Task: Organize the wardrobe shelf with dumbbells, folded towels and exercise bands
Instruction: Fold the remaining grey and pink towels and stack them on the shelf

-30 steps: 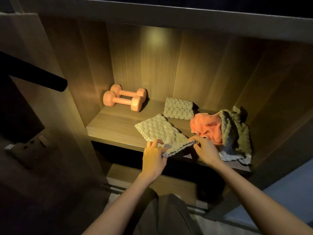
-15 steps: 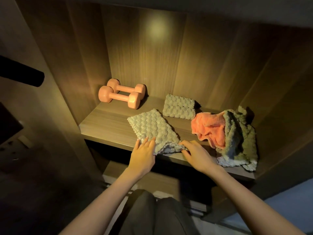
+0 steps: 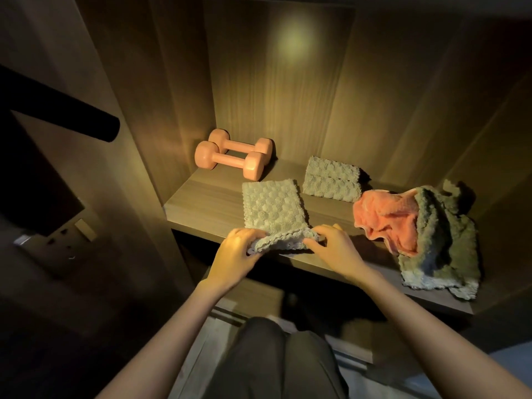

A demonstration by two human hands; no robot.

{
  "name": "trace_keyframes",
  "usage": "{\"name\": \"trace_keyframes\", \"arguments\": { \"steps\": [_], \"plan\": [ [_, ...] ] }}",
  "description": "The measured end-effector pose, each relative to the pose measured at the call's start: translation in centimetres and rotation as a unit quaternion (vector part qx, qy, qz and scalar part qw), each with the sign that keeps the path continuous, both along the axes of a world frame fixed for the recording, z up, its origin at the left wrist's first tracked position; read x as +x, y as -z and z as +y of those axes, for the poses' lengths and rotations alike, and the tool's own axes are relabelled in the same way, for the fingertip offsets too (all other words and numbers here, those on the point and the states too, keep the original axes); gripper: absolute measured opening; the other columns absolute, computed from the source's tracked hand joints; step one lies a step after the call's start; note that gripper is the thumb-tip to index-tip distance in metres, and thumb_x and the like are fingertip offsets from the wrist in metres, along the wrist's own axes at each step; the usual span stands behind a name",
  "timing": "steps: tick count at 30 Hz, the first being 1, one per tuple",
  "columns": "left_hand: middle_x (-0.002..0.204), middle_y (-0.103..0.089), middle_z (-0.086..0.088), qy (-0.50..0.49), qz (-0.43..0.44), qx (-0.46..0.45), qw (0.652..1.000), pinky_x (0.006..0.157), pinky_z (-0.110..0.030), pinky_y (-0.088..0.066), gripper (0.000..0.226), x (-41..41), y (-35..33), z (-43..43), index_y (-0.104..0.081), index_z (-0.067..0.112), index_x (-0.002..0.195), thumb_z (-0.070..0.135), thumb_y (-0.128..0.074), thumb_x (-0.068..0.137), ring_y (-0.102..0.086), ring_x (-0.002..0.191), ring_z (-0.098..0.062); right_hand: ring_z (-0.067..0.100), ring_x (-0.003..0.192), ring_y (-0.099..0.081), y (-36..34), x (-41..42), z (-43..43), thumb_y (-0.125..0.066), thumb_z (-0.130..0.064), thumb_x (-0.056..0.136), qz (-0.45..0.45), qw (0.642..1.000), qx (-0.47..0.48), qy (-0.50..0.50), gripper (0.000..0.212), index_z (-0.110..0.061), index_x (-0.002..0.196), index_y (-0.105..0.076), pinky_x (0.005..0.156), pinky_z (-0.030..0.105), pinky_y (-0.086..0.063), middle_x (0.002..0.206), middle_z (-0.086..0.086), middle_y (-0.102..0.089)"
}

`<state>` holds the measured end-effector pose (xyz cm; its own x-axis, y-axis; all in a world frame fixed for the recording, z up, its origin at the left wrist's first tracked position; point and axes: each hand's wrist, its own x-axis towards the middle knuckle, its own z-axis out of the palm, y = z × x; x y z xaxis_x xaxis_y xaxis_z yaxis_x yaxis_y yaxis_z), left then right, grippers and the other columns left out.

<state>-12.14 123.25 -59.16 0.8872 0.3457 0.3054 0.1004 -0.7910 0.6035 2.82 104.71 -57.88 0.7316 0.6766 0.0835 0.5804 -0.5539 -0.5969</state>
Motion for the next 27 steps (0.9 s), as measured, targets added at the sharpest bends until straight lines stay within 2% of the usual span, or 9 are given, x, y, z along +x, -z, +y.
{"name": "trace_keyframes", "arguments": {
  "steps": [2,4,6,10,13,17,21,24,27],
  "plan": [
    [0.090,-0.068,0.001,-0.015,0.013,-0.036,0.999,0.075,-0.025,-0.040,0.018,-0.4,0.1,0.0,-0.069,0.009,0.094,0.026,-0.063,0.091,-0.055,0.087,-0.010,0.015,0.082,-0.042,-0.2,-0.2,-0.1,-0.060,-0.036,0.091,0.031,0.999,0.020,-0.007,0.031,-0.006,0.091,-0.063,0.065,0.026,-0.032,0.072,-0.004,-0.050],
    [0.065,-0.059,-0.017,-0.029,0.025,-0.106,0.994,0.059,-0.031,-0.033,0.039,-0.7,0.1,0.2,-0.065,0.003,0.075,0.036,-0.056,0.094,-0.047,0.060,-0.015,0.013,0.070,-0.041,-0.4,-0.4,-0.1,-0.060,-0.037,0.092,0.073,0.996,0.045,-0.007,0.032,-0.008,0.079,-0.056,0.060,0.025,-0.029,0.065,-0.004,-0.046],
    [0.058,-0.054,-0.021,-0.048,0.023,-0.151,0.987,0.054,-0.031,-0.028,0.042,-0.6,-0.1,0.4,-0.066,0.007,0.069,0.038,-0.055,0.094,-0.041,0.051,-0.015,0.011,0.063,-0.040,-0.4,-0.6,0.0,-0.060,-0.034,0.093,0.095,0.993,0.067,0.006,0.034,-0.005,0.076,-0.054,0.061,0.030,-0.030,0.063,0.001,-0.046],
    [0.051,-0.036,-0.007,-0.115,0.050,-0.205,0.971,0.051,-0.028,-0.023,0.054,0.4,-0.4,0.5,-0.052,0.000,0.056,0.040,-0.059,0.091,-0.032,0.050,-0.015,0.016,0.060,-0.038,0.0,-0.4,0.7,-0.056,-0.034,0.095,0.103,0.991,0.057,0.057,0.034,-0.004,0.081,-0.055,0.060,0.033,-0.028,0.059,0.001,-0.045],
    [0.054,-0.037,-0.005,-0.163,0.062,-0.214,0.961,0.054,-0.030,-0.024,0.052,1.3,-0.2,0.6,-0.048,0.004,0.057,0.042,-0.060,0.090,-0.035,0.054,-0.019,0.022,0.070,-0.053,0.3,0.0,1.6,-0.054,-0.041,0.095,0.087,0.991,0.020,0.100,0.031,-0.011,0.089,-0.059,0.065,0.034,-0.039,0.066,-0.001,-0.055],
    [0.054,-0.043,-0.004,-0.210,0.076,-0.147,0.964,0.056,-0.033,-0.032,0.045,2.0,-0.1,0.4,-0.043,0.012,0.058,0.040,-0.058,0.089,-0.047,0.057,-0.028,0.025,0.090,-0.060,0.9,-0.1,2.3,-0.052,-0.045,0.095,0.059,0.988,-0.009,0.141,0.026,-0.020,0.092,-0.059,0.079,0.035,-0.044,0.089,0.000,-0.068],
    [0.055,-0.050,-0.003,-0.220,0.066,-0.079,0.970,0.058,-0.032,-0.033,0.039,2.2,0.4,0.3,-0.044,0.011,0.061,0.035,-0.057,0.089,-0.056,0.062,-0.030,0.027,0.092,-0.058,1.1,-0.2,2.8,-0.046,-0.041,0.097,0.002,0.988,-0.042,0.150,0.023,-0.022,0.085,-0.052,0.095,0.041,-0.041,0.082,0.003,-0.069],
    [0.057,-0.053,-0.001,-0.215,0.051,-0.050,0.974,0.062,-0.033,-0.036,0.035,2.2,0.7,0.2,-0.044,0.013,0.066,0.035,-0.058,0.090,-0.055,0.060,-0.028,0.027,0.095,-0.056,1.2,-0.6,3.5,-0.046,-0.034,0.098,-0.085,0.982,-0.088,0.147,0.016,-0.020,0.091,-0.050,0.094,0.038,-0.036,0.083,0.007,-0.069],
    [0.066,-0.057,-0.001,-0.225,0.023,0.002,0.974,0.064,-0.037,-0.043,0.031,2.1,0.7,0.0,-0.045,0.013,0.079,0.035,-0.063,0.088,-0.054,0.063,-0.024,0.026,0.092,-0.057,1.3,-1.2,4.0,-0.054,-0.027,0.093,-0.156,0.973,-0.083,0.150,0.017,-0.016,0.102,-0.044,0.088,0.038,-0.041,0.084,0.007,-0.067]
  ]
}}
